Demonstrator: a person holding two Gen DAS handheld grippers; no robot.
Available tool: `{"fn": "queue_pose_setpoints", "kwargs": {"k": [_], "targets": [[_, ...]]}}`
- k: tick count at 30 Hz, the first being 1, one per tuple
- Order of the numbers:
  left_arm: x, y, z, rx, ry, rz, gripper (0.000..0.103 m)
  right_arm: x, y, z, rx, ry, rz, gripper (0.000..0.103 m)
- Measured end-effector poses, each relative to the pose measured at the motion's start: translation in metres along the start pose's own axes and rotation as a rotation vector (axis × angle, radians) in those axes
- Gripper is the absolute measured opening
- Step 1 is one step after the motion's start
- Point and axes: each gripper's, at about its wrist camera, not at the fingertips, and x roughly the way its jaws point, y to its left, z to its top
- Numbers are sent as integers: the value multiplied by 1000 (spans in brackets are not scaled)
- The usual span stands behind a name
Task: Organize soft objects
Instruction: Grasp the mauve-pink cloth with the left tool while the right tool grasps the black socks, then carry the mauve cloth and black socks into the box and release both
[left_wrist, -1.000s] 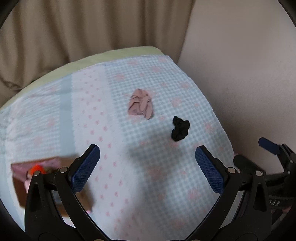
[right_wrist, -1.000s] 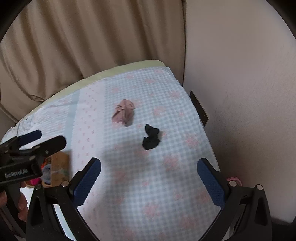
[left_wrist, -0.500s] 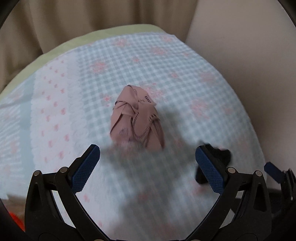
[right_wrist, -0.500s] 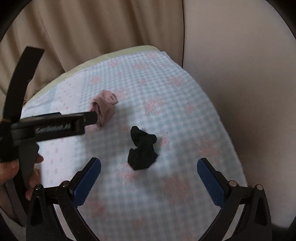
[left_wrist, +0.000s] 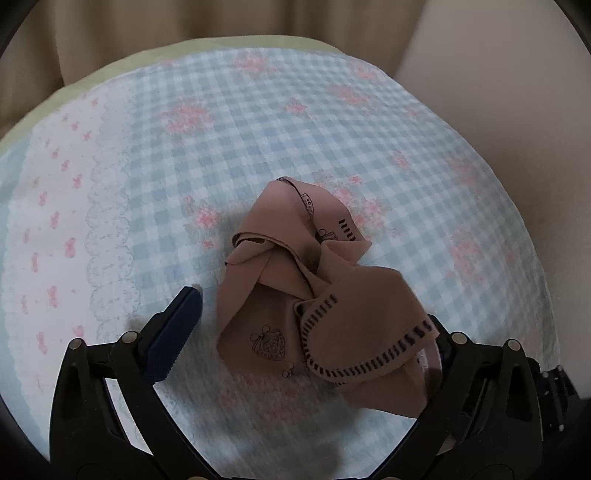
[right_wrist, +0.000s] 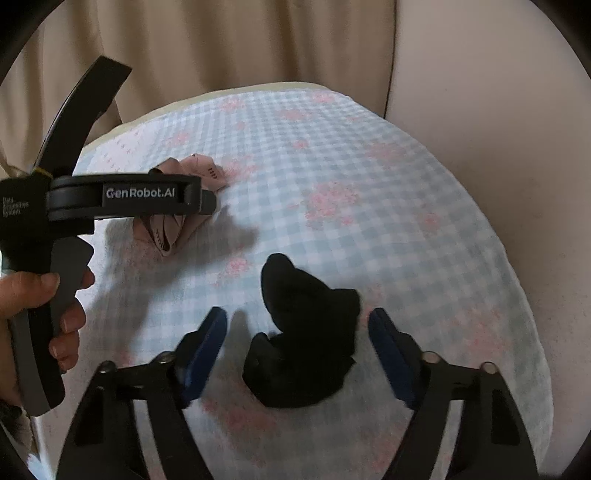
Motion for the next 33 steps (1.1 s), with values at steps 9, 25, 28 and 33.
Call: {"fn": "queue_pose_setpoints", "kwargs": {"k": [9, 25, 28, 33], "targets": [[-1, 3, 1, 15, -1, -24, 23, 3, 2, -1, -7, 8, -53, 29], [-62, -5, -4, 18, -44, -30, 20, -48, 4, 20, 19, -34, -47, 25], [-85, -7, -3, 16, -62, -29, 20, -68, 8, 29, 11, -59, -47, 25], [-137, -15, -6, 19, -104, -22, 20, -115, 14, 40, 2, -109, -43, 25]]}}
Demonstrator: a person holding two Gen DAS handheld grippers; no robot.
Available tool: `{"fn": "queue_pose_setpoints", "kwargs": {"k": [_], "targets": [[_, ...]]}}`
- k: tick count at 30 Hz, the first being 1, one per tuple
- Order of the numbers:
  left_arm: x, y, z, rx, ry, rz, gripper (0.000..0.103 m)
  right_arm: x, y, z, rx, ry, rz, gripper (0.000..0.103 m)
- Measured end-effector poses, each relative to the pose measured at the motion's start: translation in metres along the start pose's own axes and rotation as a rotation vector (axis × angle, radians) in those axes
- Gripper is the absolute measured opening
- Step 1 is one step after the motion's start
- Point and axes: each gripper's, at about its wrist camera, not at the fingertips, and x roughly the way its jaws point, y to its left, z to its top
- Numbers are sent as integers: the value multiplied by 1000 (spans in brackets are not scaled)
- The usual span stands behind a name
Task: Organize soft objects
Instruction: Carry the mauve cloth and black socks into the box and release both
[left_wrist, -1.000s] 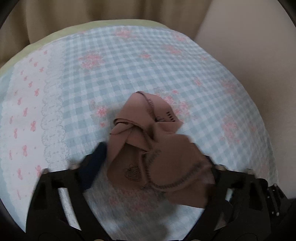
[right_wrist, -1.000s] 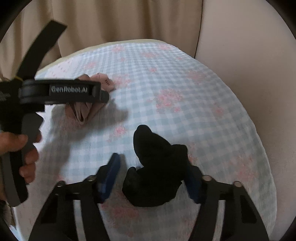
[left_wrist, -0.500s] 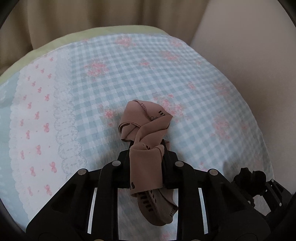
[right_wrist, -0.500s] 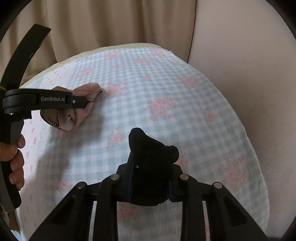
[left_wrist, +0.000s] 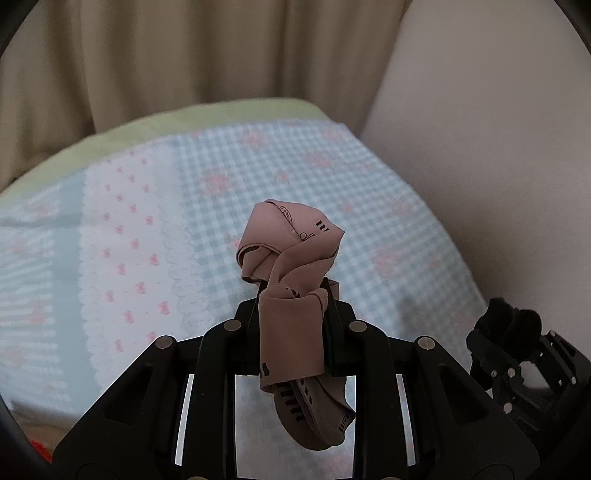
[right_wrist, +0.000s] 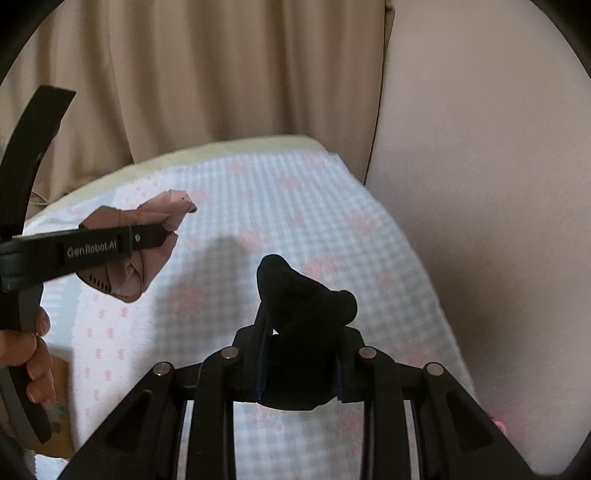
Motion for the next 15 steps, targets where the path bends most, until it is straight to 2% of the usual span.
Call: {"fn": "queue_pose_setpoints", "kwargs": {"k": [9, 15], "targets": [[-121, -12, 1, -19, -97, 27, 20, -103, 17, 31, -18, -70, 24, 25], [-211, -2, -16, -66, -147, 64, 20, -163, 46, 44, -77, -81, 74, 25]]}}
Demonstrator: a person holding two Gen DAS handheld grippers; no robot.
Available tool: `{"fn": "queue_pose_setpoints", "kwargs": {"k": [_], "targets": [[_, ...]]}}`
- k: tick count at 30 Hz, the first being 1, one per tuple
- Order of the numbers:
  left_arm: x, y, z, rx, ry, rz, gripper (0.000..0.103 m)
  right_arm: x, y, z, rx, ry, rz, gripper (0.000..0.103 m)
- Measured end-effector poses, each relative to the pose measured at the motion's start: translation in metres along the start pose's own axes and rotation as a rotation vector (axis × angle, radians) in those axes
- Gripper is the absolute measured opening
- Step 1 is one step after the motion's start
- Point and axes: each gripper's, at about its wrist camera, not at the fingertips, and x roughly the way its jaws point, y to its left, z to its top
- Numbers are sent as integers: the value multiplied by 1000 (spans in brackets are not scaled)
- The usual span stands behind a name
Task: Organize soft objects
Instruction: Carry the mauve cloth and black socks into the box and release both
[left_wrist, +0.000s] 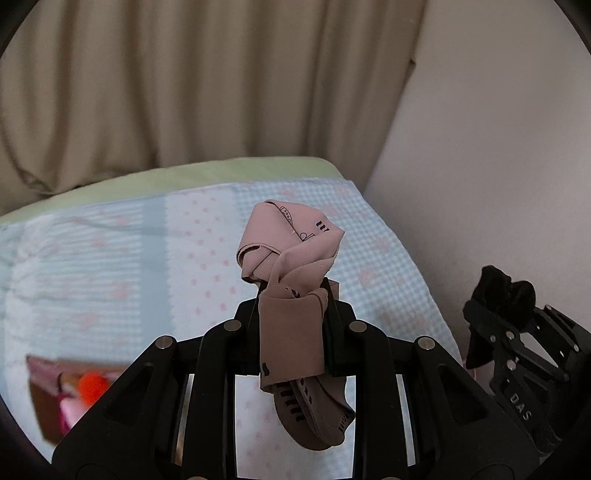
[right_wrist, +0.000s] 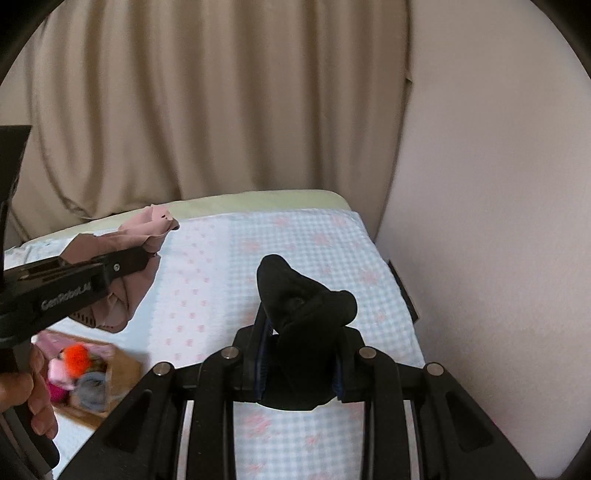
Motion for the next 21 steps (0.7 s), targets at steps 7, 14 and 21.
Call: {"fn": "queue_pose_setpoints", "kwargs": {"k": [7, 14, 21], "targets": [[-90, 40, -23, -60, -26, 73, 20, -39, 59, 7, -73, 11, 106, 25], [-151, 109, -59, -130, -21, 152, 20, -55, 139, -2, -126, 47, 220, 25], [-189, 195, -98, -189, 20, 192, 20, -51, 215, -17, -104, 120, 287, 25]]}}
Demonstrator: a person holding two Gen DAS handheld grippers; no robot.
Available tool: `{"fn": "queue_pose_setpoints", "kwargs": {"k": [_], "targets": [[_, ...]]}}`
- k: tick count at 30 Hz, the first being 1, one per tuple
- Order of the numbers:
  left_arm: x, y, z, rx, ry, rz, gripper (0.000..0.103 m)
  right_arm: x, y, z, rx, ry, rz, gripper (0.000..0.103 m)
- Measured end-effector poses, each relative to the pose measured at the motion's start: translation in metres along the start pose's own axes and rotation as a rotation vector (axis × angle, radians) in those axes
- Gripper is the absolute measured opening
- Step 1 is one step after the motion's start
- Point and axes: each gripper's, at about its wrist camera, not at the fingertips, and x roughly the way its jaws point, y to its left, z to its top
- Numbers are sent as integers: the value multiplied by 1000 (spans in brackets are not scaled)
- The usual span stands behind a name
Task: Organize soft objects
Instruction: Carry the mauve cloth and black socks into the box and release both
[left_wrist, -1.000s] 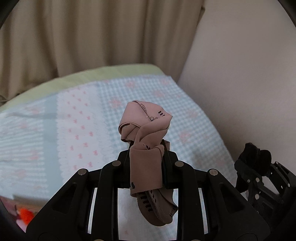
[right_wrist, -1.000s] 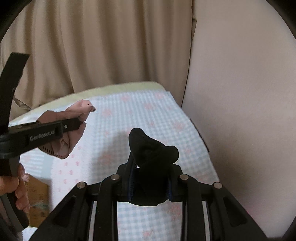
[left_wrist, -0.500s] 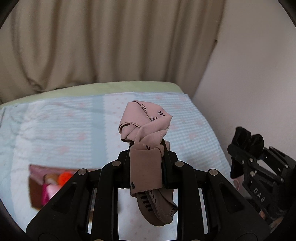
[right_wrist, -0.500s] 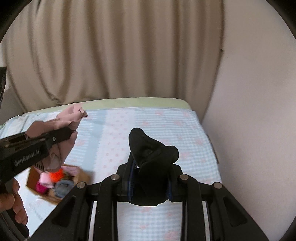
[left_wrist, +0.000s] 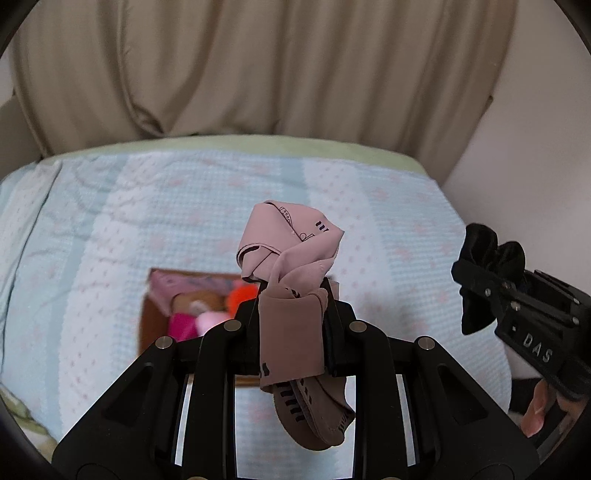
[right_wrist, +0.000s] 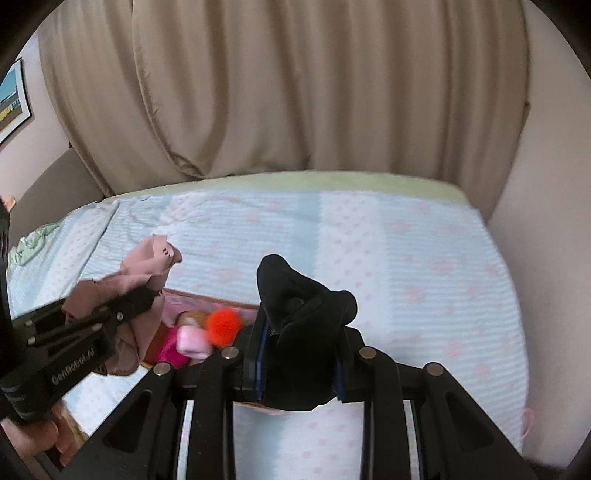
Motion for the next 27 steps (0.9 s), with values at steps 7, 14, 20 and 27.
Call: {"fn": "queue_pose_setpoints", "kwargs": {"k": [7, 14, 20, 27], "targets": [[13, 81, -16, -9, 75, -13, 20, 45, 58, -9, 69, 93, 1, 25], [48, 125, -22, 18, 156, -48, 20, 95, 86, -20, 114, 205, -28, 25], [84, 141, -25, 19, 221, -64, 19, 134, 85, -25, 132, 297, -58, 25], [130, 151, -31, -8, 292, -58, 19, 181, 73, -27, 139, 388, -64, 25]]}}
